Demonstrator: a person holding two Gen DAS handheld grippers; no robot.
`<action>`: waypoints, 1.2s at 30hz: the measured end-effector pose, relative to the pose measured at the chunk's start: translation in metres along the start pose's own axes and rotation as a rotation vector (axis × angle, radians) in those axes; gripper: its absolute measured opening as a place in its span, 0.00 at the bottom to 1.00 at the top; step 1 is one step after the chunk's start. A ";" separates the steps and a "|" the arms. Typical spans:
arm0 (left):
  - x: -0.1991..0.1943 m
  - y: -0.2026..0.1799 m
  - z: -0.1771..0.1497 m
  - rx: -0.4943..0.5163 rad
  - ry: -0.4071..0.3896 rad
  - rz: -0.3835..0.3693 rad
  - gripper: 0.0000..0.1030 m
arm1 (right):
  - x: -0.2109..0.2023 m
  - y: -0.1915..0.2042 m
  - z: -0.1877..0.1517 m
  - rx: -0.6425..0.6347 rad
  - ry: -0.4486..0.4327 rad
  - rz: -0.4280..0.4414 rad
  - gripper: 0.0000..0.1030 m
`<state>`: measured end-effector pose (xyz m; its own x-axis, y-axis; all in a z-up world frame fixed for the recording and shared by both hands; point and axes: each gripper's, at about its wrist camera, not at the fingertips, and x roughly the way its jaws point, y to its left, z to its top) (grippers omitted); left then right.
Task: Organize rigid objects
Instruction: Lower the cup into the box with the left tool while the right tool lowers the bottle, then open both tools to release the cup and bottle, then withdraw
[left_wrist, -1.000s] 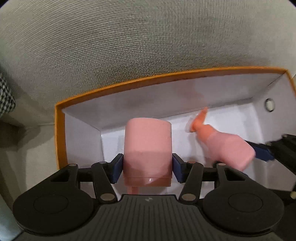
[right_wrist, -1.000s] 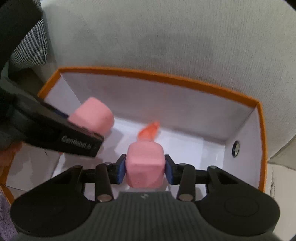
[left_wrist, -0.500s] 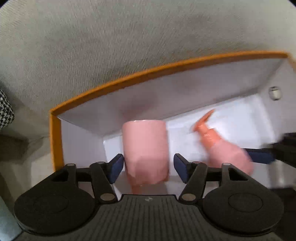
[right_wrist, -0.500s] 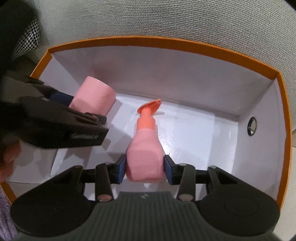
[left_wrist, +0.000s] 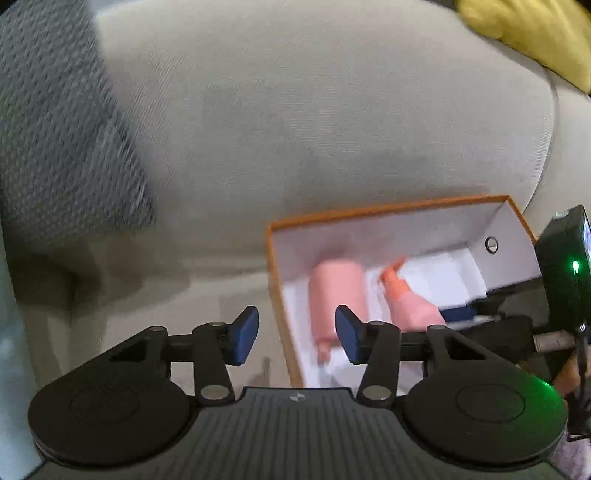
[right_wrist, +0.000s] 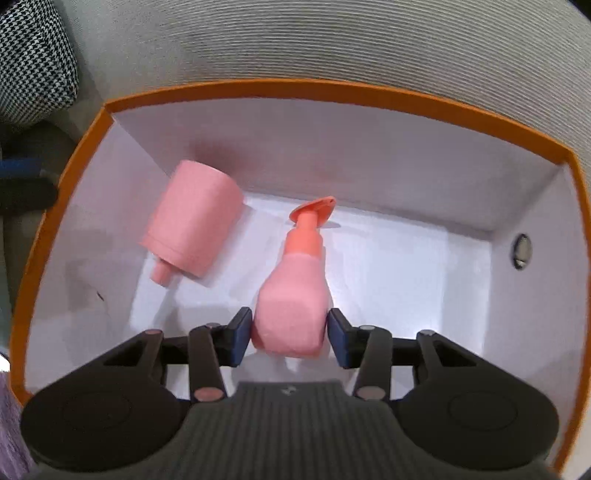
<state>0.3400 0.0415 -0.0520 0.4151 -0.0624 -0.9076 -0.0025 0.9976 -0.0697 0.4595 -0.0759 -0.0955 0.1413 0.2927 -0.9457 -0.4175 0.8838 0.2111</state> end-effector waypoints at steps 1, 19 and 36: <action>0.003 0.004 -0.006 -0.016 0.014 -0.018 0.50 | 0.002 0.006 0.003 -0.007 -0.009 -0.011 0.45; 0.011 0.033 -0.011 -0.028 0.042 -0.195 0.10 | 0.038 0.063 0.021 0.016 -0.058 -0.026 0.45; -0.005 0.057 -0.019 -0.059 0.020 -0.219 0.12 | 0.019 0.066 0.006 -0.056 -0.067 0.027 0.59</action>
<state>0.3201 0.0986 -0.0592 0.3932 -0.2786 -0.8762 0.0325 0.9566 -0.2896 0.4395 -0.0100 -0.0982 0.1887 0.3414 -0.9208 -0.4713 0.8541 0.2201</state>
